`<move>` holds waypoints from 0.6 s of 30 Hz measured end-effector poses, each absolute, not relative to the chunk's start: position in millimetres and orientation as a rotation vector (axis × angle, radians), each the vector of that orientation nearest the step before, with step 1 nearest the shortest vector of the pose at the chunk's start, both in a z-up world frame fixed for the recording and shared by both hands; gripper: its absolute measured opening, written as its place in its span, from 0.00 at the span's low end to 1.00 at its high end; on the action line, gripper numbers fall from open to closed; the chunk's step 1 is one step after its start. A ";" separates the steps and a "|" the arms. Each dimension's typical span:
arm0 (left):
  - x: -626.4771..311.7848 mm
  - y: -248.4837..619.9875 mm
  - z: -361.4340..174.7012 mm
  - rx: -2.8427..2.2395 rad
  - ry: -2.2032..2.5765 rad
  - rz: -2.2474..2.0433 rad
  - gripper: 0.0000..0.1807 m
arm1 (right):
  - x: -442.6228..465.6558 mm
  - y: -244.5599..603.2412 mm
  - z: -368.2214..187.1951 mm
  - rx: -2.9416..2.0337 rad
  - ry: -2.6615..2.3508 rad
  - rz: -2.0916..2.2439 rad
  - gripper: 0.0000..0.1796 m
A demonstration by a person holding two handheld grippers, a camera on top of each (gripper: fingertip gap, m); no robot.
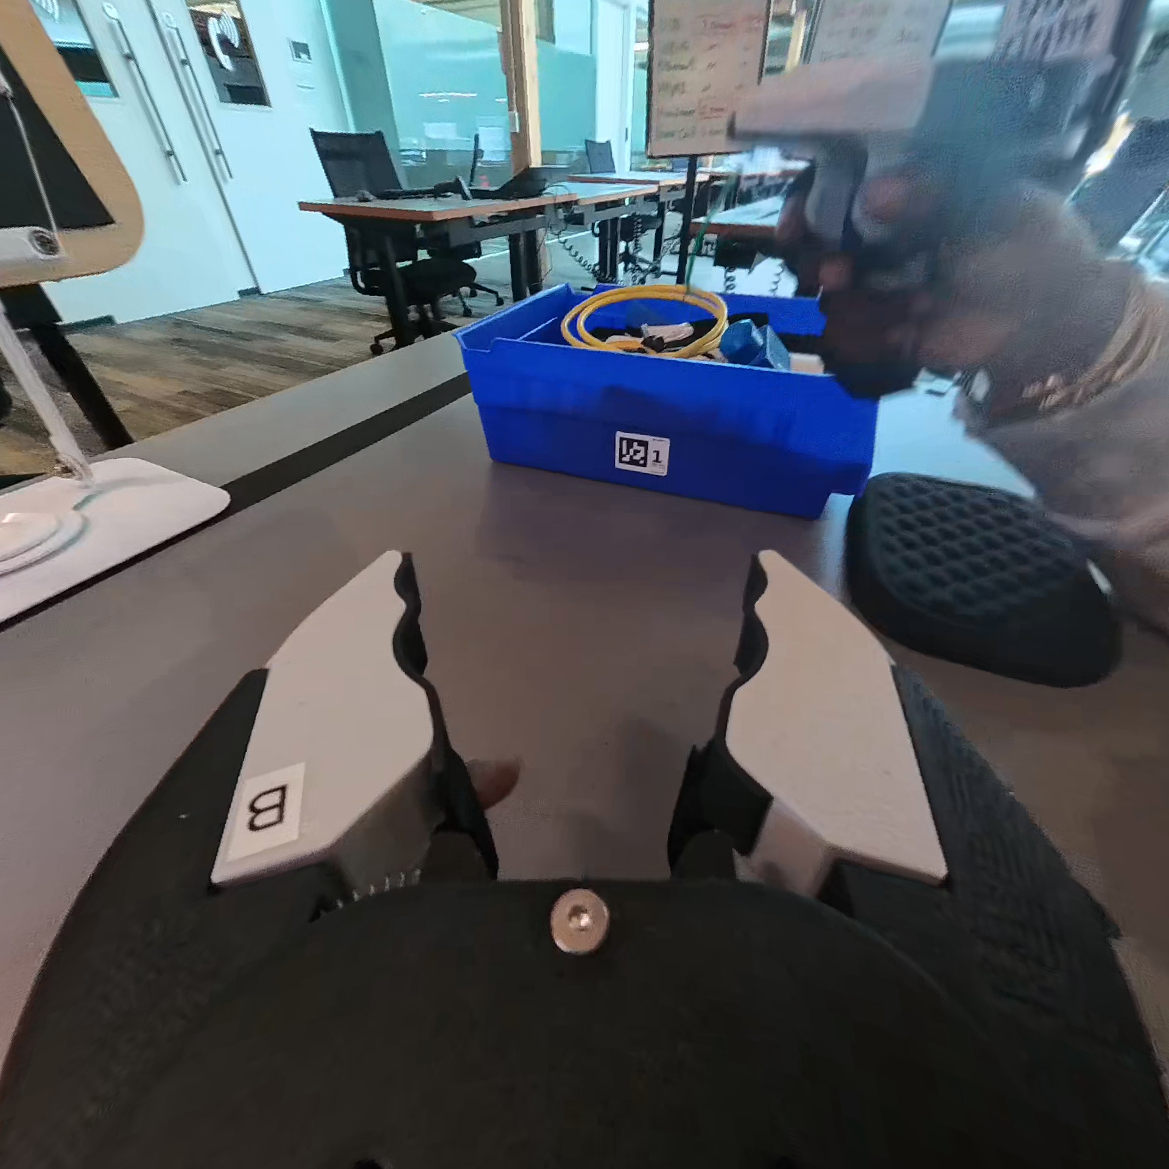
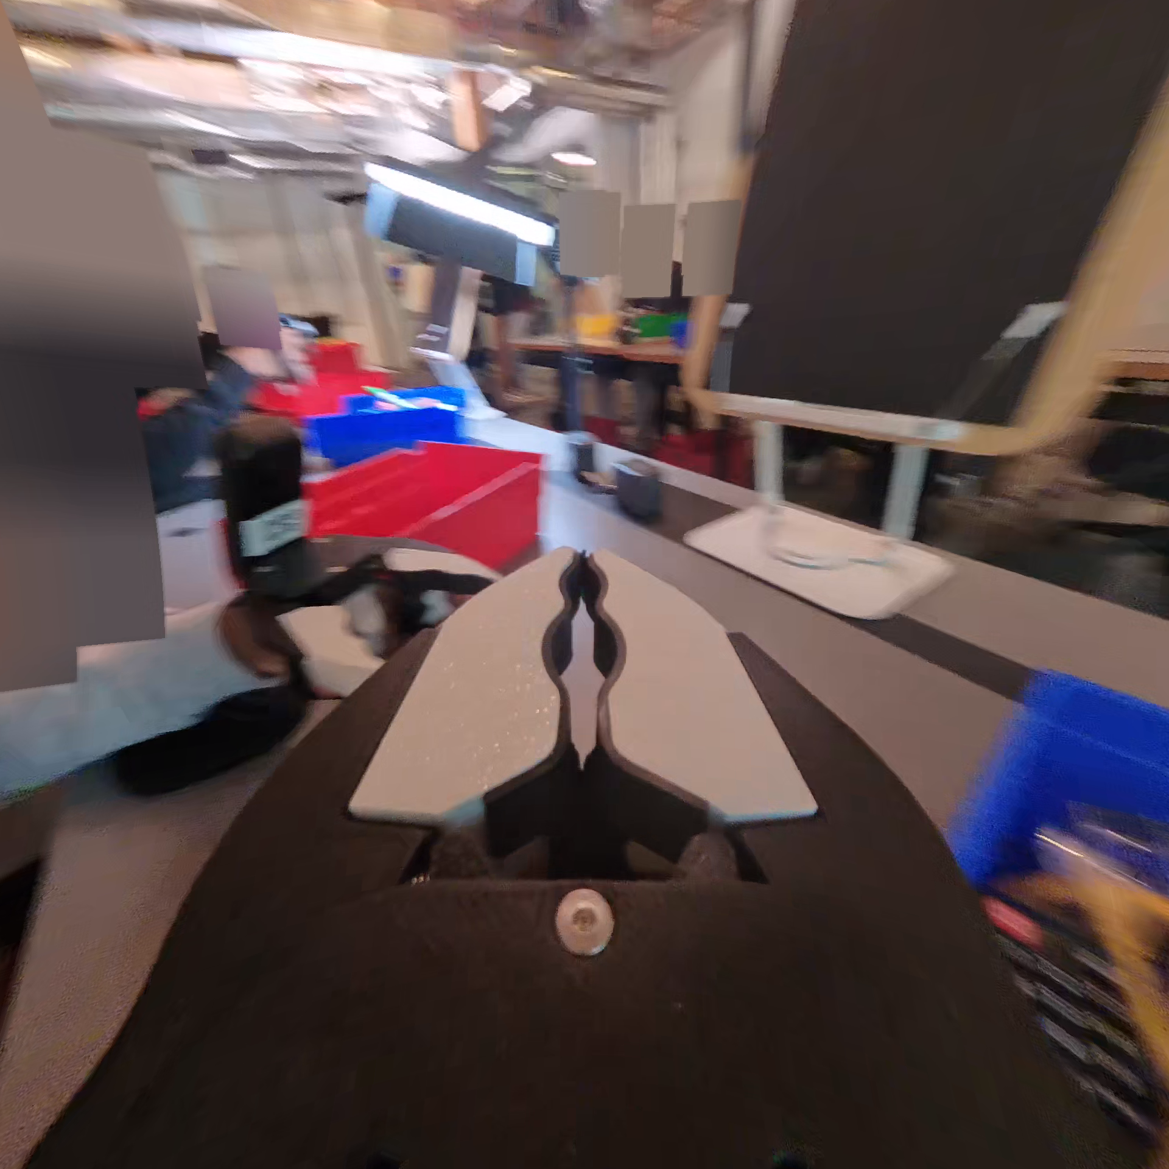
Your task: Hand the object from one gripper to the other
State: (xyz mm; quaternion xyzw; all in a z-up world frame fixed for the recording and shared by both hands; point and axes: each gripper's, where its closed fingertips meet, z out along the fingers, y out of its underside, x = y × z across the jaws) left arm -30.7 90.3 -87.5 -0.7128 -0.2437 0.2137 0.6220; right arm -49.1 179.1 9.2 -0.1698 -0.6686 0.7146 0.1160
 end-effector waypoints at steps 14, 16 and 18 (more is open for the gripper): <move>-34.7 90.1 -117.1 -1.880 -0.524 0.706 0.56 | -180.4 363.5 -85.2 -1.285 -2.241 0.909 0.01; -35.2 89.4 -118.1 -1.882 -0.530 0.700 0.56 | -186.7 365.0 -92.5 -1.311 -2.251 0.899 0.02; -36.1 88.7 -118.7 -1.880 -0.539 0.694 0.56 | -192.5 363.2 -93.2 -1.304 -2.229 0.918 0.10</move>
